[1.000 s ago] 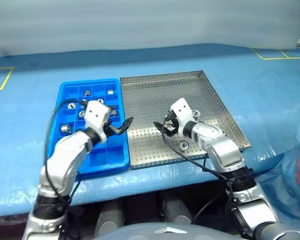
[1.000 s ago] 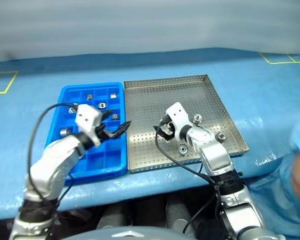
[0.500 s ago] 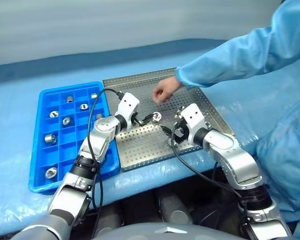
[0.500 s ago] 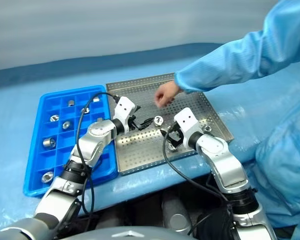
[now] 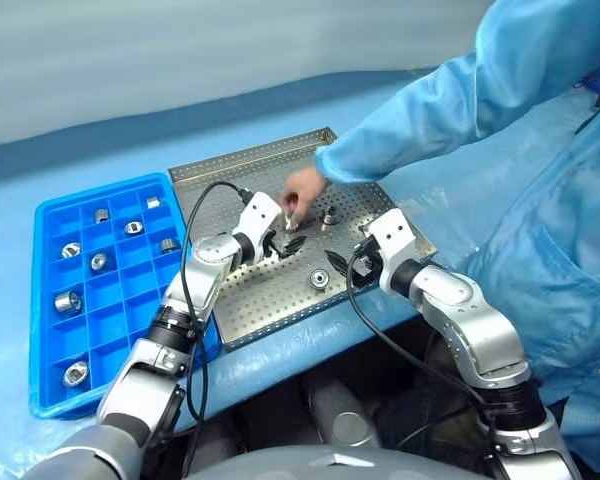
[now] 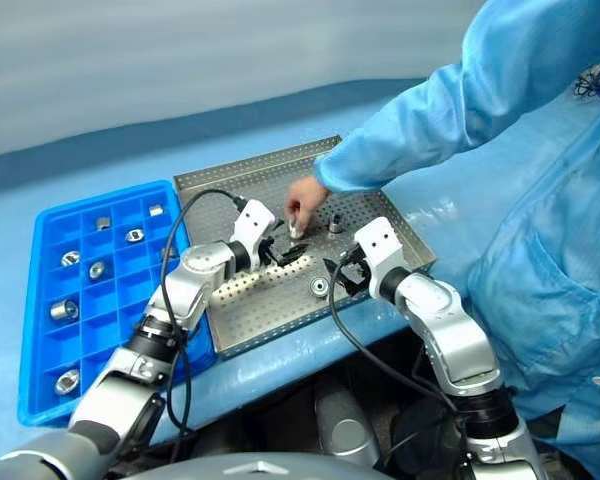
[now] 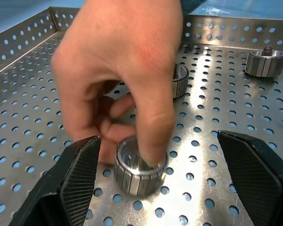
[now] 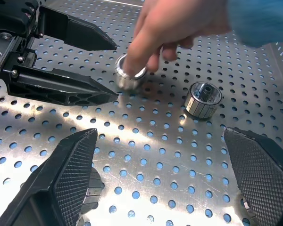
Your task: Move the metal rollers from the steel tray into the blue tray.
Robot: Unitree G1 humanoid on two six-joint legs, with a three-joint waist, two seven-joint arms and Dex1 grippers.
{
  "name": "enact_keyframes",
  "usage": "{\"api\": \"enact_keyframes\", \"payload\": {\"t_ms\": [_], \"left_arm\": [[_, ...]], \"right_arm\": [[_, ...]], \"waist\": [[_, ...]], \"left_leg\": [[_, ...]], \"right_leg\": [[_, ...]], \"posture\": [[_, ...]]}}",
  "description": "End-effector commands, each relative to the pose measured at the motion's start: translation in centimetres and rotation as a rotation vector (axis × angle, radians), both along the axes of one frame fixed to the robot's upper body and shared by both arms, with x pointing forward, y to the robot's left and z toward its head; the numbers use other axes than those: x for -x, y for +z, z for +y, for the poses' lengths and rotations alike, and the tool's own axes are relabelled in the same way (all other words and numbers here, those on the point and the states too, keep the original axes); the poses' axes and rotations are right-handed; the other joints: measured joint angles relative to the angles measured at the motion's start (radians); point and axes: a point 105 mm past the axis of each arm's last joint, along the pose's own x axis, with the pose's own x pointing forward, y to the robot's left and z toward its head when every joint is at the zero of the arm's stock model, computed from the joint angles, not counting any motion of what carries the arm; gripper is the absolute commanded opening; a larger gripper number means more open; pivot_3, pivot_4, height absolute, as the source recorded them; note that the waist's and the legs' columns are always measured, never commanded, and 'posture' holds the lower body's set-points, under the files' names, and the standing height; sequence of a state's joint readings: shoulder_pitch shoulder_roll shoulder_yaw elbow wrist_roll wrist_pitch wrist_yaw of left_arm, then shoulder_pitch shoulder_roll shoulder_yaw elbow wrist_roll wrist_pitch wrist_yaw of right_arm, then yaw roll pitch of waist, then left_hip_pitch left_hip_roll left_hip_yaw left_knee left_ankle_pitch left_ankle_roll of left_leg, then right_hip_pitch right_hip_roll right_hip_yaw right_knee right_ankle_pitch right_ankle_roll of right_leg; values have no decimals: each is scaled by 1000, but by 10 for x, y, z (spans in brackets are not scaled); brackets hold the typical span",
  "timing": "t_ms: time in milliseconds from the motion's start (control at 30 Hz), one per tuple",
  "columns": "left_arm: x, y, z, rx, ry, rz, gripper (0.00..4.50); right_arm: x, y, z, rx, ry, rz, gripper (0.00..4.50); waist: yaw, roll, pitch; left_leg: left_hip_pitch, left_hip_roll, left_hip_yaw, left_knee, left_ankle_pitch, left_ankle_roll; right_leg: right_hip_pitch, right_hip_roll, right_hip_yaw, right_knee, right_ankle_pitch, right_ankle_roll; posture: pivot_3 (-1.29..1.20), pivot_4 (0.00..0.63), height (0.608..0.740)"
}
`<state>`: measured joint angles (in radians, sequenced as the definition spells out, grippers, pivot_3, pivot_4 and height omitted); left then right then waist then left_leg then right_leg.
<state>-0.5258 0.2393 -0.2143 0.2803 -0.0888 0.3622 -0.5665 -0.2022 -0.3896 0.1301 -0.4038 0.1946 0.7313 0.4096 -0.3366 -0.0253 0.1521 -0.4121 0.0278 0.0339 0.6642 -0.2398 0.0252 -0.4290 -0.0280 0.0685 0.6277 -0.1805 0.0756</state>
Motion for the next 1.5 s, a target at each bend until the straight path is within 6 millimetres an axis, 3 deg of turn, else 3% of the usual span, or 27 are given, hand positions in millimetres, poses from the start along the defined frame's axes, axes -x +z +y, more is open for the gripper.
{"api": "enact_keyframes", "payload": {"t_ms": [33, 467, 667, 800, 967, 1200, 1400, 1500], "left_arm": [[0, 12, 2, 8, 3, -50, 4313], [5, 10, 21, -13, 36, -36, 4313], [10, 12, 7, 13, -26, -27, 4313], [29, 24, -19, 99, -212, -10, 4313], [38, 25, -32, 88, -315, 2, 4313], [50, 4, -47, 3, -428, 58, 4313], [46, -23, -45, -101, -373, 113, 4313], [43, -24, -43, -83, -341, 124, 3748]], "right_arm": [[-2, 11, 4, -9, 15, -43, 4500], [-4, 10, 9, -19, 27, -42, 4500], [-2, 12, 8, -12, 38, -43, 4500], [15, 20, 4, 58, 126, -73, 4500], [30, 27, -5, 108, 169, -92, 4500], [33, 31, -19, 135, 113, -113, 4500], [34, 28, -18, 111, 92, -106, 4500], [33, 28, -18, 107, 86, -110, 4500]], "waist": [[-1, 0, 0], [13, 0, 0], [27, 0, 0], [35, 0, 0], [30, 1, 0], [10, 1, 0], [-17, 1, 0], [-24, 1, 0]], "left_leg": [[0, 0, 0, 0, 0, 0], [0, 0, 0, -1, 0, 0], [0, 0, 0, -1, 0, 0], [-1, 0, 0, -1, 0, 0], [0, 0, 0, -2, 0, 0], [1, 0, 1, 0, 0, 0], [1, -1, 1, 0, 0, 0], [1, 0, 1, 0, 0, 0]], "right_leg": [[0, 0, 0, 0, 0, 0], [0, 0, 0, 0, 0, 1], [0, 0, 0, 0, 0, 0], [-1, -1, 0, 0, 0, 1], [-1, 0, 0, 0, -1, -1], [1, 0, 2, 0, -4, -5], [0, 0, 2, 0, -4, -5], [0, 0, 2, 1, -4, -4]], "posture": [[-322, 150, 740], [-302, 150, 740], [-303, 150, 740], [-327, 150, 740], [-354, 150, 740], [-396, 150, 740], [-409, 150, 740], [-409, 150, 740]]}}
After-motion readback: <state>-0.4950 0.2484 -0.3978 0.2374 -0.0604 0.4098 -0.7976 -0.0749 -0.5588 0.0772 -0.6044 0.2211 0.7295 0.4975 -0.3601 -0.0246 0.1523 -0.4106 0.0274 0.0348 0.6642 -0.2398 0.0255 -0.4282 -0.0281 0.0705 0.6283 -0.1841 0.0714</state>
